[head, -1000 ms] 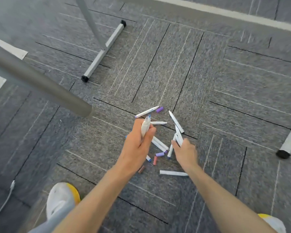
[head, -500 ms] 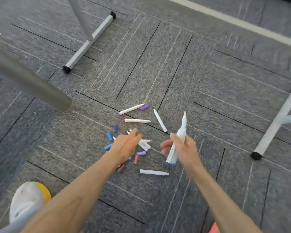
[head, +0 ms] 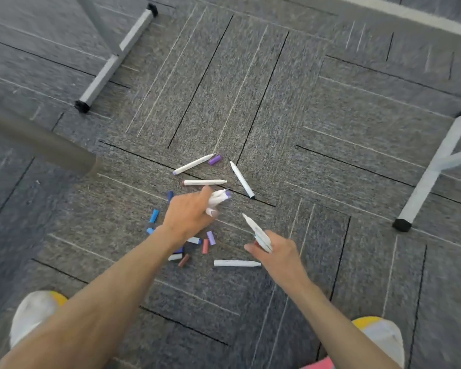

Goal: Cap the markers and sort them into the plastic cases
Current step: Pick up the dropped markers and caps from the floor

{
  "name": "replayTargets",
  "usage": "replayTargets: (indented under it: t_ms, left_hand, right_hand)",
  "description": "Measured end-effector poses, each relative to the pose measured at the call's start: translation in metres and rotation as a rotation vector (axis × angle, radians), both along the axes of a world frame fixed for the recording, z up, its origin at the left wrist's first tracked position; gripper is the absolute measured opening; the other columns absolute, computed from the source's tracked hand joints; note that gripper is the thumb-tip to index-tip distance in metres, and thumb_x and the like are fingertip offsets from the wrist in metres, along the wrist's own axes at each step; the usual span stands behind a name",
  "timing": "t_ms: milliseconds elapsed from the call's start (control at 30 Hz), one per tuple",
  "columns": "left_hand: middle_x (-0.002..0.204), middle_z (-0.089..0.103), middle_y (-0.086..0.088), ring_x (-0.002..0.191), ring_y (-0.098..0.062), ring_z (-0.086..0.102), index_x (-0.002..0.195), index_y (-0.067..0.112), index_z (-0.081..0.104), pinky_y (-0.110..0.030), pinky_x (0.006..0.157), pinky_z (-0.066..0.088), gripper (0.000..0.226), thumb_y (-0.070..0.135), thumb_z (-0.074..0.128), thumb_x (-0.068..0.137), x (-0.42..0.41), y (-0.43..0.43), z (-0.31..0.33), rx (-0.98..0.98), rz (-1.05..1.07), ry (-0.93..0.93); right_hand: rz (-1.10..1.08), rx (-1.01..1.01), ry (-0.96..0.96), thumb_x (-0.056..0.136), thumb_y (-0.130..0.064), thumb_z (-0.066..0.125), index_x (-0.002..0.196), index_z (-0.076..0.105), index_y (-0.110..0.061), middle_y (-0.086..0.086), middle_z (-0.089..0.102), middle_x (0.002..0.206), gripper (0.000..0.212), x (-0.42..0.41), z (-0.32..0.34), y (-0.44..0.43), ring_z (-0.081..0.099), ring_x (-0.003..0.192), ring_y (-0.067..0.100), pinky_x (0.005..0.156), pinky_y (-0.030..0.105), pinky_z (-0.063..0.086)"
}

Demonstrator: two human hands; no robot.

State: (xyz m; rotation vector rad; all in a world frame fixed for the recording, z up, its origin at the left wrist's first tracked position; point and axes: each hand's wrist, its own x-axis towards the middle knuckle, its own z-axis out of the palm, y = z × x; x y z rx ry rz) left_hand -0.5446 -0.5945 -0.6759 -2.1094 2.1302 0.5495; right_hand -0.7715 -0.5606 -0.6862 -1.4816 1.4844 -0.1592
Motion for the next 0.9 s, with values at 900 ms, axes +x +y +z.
replayTargets:
  t_ms: [900]
  left_hand:
    - [0.07,0.055,-0.005,0.062,-0.024,0.051,0.102,0.012,0.048,-0.035,0.056,0.04,0.02,0.025,0.059,0.092,0.022,0.022,0.063,-0.012,0.42,0.647]
  right_hand:
    - [-0.457,0.23,-0.689,0.09,-0.027,0.066,0.078,0.045,-0.014,0.0,0.042,0.054,0.028,0.067,0.102,-0.041,0.044,0.046,0.017,0.053,0.034,0.048]
